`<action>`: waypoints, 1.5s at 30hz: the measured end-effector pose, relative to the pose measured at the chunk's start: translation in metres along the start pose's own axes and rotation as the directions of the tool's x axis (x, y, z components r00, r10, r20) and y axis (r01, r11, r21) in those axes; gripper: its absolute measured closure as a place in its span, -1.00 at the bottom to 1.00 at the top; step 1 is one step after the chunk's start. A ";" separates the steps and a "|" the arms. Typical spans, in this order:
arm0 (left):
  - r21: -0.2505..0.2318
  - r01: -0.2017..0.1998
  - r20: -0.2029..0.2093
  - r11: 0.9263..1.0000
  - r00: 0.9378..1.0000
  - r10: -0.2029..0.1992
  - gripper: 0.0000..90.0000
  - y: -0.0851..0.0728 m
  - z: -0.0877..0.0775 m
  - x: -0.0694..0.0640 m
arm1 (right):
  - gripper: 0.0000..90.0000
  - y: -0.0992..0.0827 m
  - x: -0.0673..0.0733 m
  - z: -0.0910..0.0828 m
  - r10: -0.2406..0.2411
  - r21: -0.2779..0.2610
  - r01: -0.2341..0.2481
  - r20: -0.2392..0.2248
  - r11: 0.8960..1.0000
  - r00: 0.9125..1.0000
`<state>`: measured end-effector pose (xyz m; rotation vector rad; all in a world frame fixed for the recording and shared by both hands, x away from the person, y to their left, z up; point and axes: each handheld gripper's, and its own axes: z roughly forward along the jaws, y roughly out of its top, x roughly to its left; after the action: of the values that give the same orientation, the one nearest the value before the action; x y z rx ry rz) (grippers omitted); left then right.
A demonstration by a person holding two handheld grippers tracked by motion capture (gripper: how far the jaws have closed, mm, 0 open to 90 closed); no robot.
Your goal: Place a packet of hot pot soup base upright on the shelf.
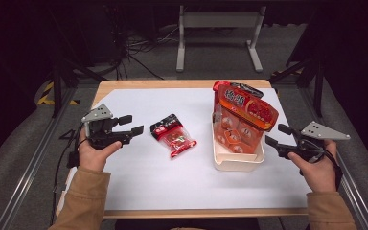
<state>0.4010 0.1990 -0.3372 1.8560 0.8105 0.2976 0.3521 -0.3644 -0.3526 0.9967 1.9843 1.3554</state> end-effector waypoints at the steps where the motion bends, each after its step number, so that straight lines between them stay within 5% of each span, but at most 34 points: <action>1: 0.000 0.001 -0.009 1.000 1.000 -0.001 -0.21 0.000 0.002 0.001 | -0.32 -0.001 0.000 0.000 -0.001 0.006 0.001 0.003 1.000 1.000; 7: 0.019 -0.005 -0.035 1.000 0.999 0.006 -0.22 -0.002 0.019 0.007 | -0.32 -0.005 -0.003 0.003 -0.013 0.035 0.012 0.030 0.999 0.999; 22: 0.057 0.070 -0.072 0.996 0.995 -0.066 -0.12 -0.009 0.074 0.028 | -0.18 -0.008 -0.011 0.002 0.014 0.049 -0.014 0.004 0.999 1.000; 29: 0.075 0.091 -0.104 0.993 0.991 -0.083 -0.09 -0.015 0.091 0.037 | -0.10 -0.012 -0.016 -0.007 0.025 0.055 -0.026 0.027 0.998 0.999; 45: 0.155 0.158 -0.126 0.975 0.982 -0.139 0.05 -0.031 0.122 0.053 | -0.14 -0.020 -0.019 -0.005 0.038 0.069 -0.040 0.039 0.997 0.999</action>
<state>0.4944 0.1525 -0.4250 1.9318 1.0752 0.2500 0.3541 -0.3864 -0.3687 1.0898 2.0057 1.2867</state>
